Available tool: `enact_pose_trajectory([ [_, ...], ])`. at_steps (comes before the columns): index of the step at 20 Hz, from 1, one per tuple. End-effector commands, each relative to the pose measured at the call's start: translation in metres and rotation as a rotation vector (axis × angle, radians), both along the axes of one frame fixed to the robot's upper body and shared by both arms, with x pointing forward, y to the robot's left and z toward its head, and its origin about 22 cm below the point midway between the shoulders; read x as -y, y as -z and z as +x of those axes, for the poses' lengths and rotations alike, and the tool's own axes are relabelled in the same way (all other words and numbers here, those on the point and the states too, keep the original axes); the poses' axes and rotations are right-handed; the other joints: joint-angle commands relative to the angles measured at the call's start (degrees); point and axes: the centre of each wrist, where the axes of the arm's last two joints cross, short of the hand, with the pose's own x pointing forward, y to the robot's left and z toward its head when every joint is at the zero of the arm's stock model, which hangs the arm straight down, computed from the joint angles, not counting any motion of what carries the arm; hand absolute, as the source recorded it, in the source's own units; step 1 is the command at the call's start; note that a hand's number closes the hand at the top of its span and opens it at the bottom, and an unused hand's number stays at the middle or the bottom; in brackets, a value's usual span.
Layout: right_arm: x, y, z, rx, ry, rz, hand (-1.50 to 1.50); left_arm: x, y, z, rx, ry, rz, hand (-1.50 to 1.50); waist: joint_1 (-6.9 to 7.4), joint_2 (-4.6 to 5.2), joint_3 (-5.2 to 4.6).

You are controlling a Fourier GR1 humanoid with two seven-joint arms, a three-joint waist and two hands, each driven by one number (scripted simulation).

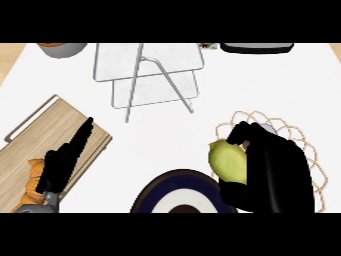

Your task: Pick the lemon from the placemat and place it in the tiered shelf

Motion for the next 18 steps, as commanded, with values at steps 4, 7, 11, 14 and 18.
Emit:
enact_pose_trajectory([
  [4,-0.018,-0.074,0.021,0.163,0.030,0.138,1.50,0.004,0.004,-0.001,-0.044,-0.004,-0.009,0.00,0.20,0.32,-0.08],
  [7,-0.028,-0.101,0.048,0.175,0.064,0.124,1.50,0.013,0.005,-0.002,-0.027,-0.006,0.009,0.00,0.42,0.32,-0.10],
  [11,-0.031,-0.114,0.093,0.187,0.082,0.115,1.50,0.001,0.010,-0.005,-0.043,-0.007,0.016,0.00,0.35,0.43,-0.09],
  [14,-0.045,-0.124,0.128,0.199,0.106,0.077,1.50,0.020,0.003,0.006,-0.033,0.014,0.005,0.00,0.80,0.70,-0.10],
  [18,-0.039,-0.130,0.167,0.171,0.099,0.115,1.50,0.012,-0.013,-0.001,-0.022,0.017,0.005,0.00,1.07,0.55,-0.05],
])
